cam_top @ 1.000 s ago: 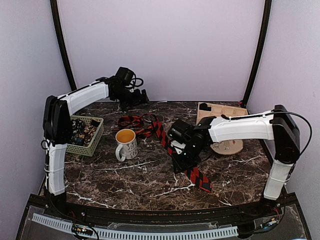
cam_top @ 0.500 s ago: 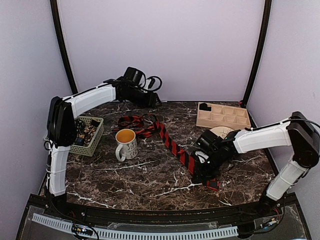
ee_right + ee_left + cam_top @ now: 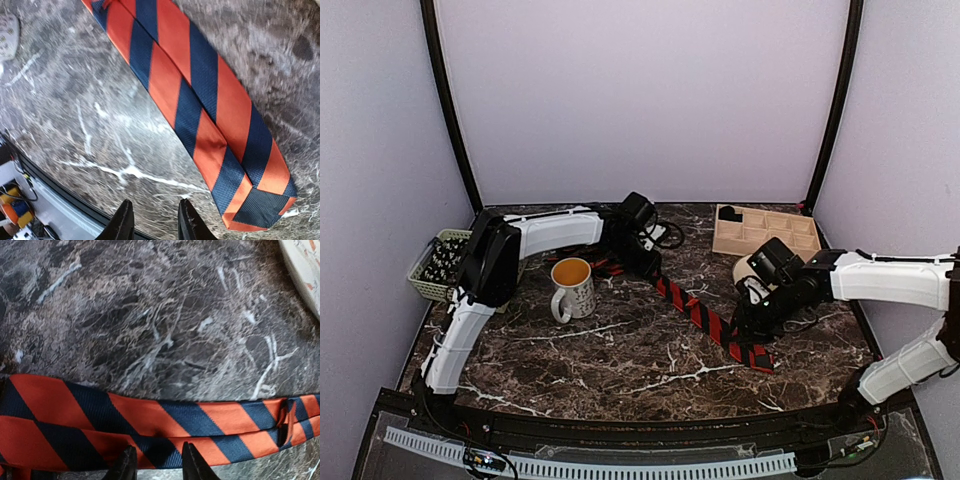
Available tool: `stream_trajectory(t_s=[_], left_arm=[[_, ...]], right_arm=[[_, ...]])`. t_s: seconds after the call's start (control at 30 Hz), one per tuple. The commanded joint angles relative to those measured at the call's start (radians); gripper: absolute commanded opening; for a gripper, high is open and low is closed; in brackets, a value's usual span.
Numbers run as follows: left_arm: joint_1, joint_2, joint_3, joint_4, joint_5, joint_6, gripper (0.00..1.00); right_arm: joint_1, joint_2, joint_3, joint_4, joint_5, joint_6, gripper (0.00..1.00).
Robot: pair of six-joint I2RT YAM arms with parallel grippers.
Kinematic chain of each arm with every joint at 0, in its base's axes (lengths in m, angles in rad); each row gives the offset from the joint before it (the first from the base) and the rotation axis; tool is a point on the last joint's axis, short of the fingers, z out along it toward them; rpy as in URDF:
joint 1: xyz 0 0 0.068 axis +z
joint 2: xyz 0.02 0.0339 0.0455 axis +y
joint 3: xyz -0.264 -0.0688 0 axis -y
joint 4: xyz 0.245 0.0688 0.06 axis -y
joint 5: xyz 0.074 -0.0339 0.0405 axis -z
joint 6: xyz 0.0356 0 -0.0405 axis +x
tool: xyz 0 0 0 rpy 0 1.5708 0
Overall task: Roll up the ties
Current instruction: Adjust the tie at the center of the board.
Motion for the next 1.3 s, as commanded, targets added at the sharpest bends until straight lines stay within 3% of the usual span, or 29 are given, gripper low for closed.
stream_trajectory(t_s=[0.0, 0.17, 0.33, 0.4, 0.5, 0.63, 1.0, 1.27], left_arm=[[-0.024, -0.015, -0.015, -0.08, -0.057, 0.043, 0.31], [-0.146, -0.062, -0.154, -0.147, -0.078, -0.022, 0.23], [-0.256, -0.161, -0.345, -0.117, 0.015, -0.255, 0.15], [-0.273, -0.203, -0.408, -0.067, 0.108, -0.341, 0.14], [-0.278, -0.276, -0.433, 0.034, 0.181, -0.396, 0.24], [-0.226, -0.327, -0.387, 0.062, 0.141, -0.367, 0.32], [-0.114, -0.228, -0.268, -0.09, -0.056, -0.161, 0.33], [-0.078, -0.202, -0.297, -0.103, -0.135, -0.111, 0.32]], right_arm=[[-0.007, 0.004, 0.053, 0.012, 0.05, 0.068, 0.29], [-0.012, -0.003, 0.028, 0.031, 0.045, 0.083, 0.3], [-0.037, -0.057, -0.018, 0.002, 0.064, 0.083, 0.29], [-0.047, -0.087, -0.04, -0.009, 0.071, 0.086, 0.29], [-0.052, -0.117, -0.064, -0.018, 0.057, 0.087, 0.28], [-0.05, -0.137, -0.067, -0.026, 0.013, 0.08, 0.26], [-0.003, -0.219, -0.174, -0.087, -0.025, 0.153, 0.25], [-0.031, -0.148, -0.24, -0.057, 0.082, 0.192, 0.2]])
